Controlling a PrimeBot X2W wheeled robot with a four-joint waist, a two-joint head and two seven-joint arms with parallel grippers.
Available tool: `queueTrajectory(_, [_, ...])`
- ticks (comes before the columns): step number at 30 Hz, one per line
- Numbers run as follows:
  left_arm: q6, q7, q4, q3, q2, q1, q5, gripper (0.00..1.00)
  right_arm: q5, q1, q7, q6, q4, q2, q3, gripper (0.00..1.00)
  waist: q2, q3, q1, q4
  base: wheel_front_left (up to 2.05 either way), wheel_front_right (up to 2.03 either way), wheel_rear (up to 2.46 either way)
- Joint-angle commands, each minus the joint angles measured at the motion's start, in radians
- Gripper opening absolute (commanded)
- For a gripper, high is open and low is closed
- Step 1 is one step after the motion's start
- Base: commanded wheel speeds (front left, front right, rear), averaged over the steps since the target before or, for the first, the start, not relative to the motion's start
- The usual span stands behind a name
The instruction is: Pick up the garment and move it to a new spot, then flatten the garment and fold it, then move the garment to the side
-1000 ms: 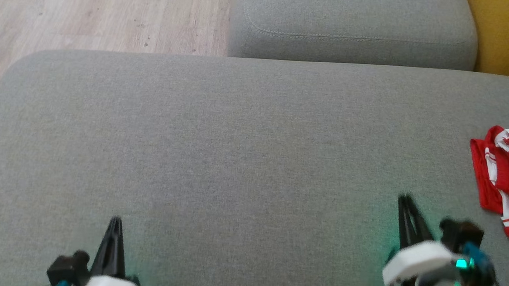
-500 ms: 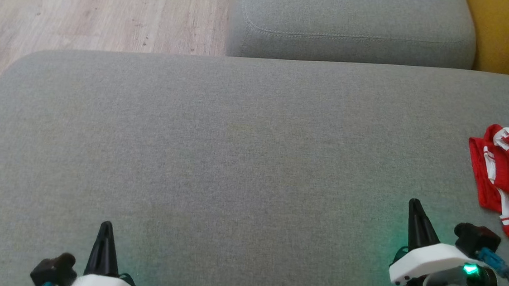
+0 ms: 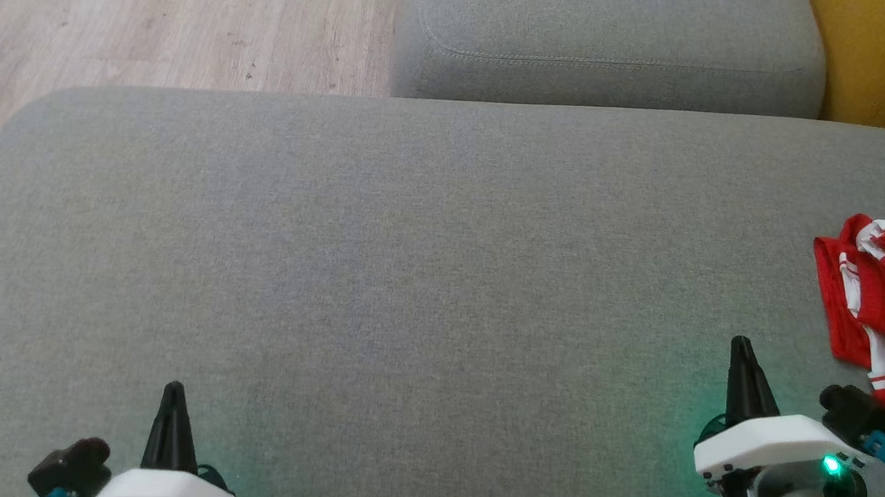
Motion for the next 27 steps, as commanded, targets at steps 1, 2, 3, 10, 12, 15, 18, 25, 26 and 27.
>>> queueTrajectory(1, [-0.009, 0.006, -0.038, 0.023, 0.003, -0.051, -0.026, 0.00, 0.031, -0.033, 0.009, 0.002, -0.042, -0.003, -0.001, 0.00, 0.0000, 0.000, 0.0000, 0.000, 0.00, 0.00, 0.00])
queueTrajectory(2, [-0.010, 0.009, -0.040, 0.025, 0.003, -0.052, -0.037, 0.00, 0.042, -0.032, 0.012, 0.002, -0.045, -0.003, -0.002, 0.00, 0.0000, 0.000, 0.0000, -0.001, 0.00, 0.00, 0.00])
queueTrajectory(3, [-0.011, 0.012, -0.042, 0.026, 0.003, -0.052, -0.047, 0.00, 0.054, -0.031, 0.015, 0.002, -0.049, -0.003, -0.003, 0.00, 0.0000, 0.000, 0.0000, -0.001, 0.00, 0.00, 0.00])
queueTrajectory(10, [-0.016, 0.032, -0.053, 0.037, 0.004, -0.057, -0.121, 0.00, 0.135, -0.025, 0.035, 0.002, -0.071, -0.003, -0.011, 0.00, 0.0000, 0.001, 0.0000, -0.003, 0.00, 0.00, 0.00])
queueTrajectory(12, [-0.017, 0.038, -0.057, 0.041, 0.004, -0.058, -0.142, 0.00, 0.158, -0.023, 0.041, 0.002, -0.077, -0.003, -0.014, 0.00, 0.0000, 0.002, 0.0000, -0.003, 0.00, 0.00, 0.00])
queueTrajectory(15, [-0.019, 0.044, -0.060, 0.044, 0.004, -0.060, -0.163, 0.00, 0.181, -0.021, 0.047, 0.002, -0.084, -0.003, -0.016, 0.00, 0.0000, 0.002, 0.0000, -0.004, 0.00, 0.00, 0.00])
queueTrajectory(18, [-0.021, 0.053, -0.065, 0.049, 0.004, -0.062, -0.195, 0.00, 0.216, -0.019, 0.056, 0.003, -0.093, -0.003, -0.020, 0.00, 0.0000, 0.002, 0.0000, -0.004, 0.00, 0.00, 0.00])
queueTrajectory(25, [-0.026, 0.073, -0.077, 0.060, 0.005, -0.067, -0.269, 0.00, 0.297, -0.012, 0.076, 0.003, -0.116, -0.003, -0.028, 0.00, 0.0000, 0.003, 0.0000, -0.006, 0.00, 0.00, 0.00])
queueTrajectory(26, [-0.026, 0.076, -0.078, 0.061, 0.005, -0.067, -0.279, 0.00, 0.309, -0.012, 0.079, 0.003, -0.119, -0.003, -0.029, 0.00, 0.0000, 0.003, 0.0000, -0.006, 0.00, 0.00, 0.00])
queueTrajectory(27, [-0.027, 0.079, -0.080, 0.063, 0.005, -0.068, -0.290, 0.00, 0.320, -0.011, 0.082, 0.003, -0.122, -0.003, -0.030, 0.00, 0.0000, 0.004, 0.0000, -0.007, 0.00, 0.00, 0.00])
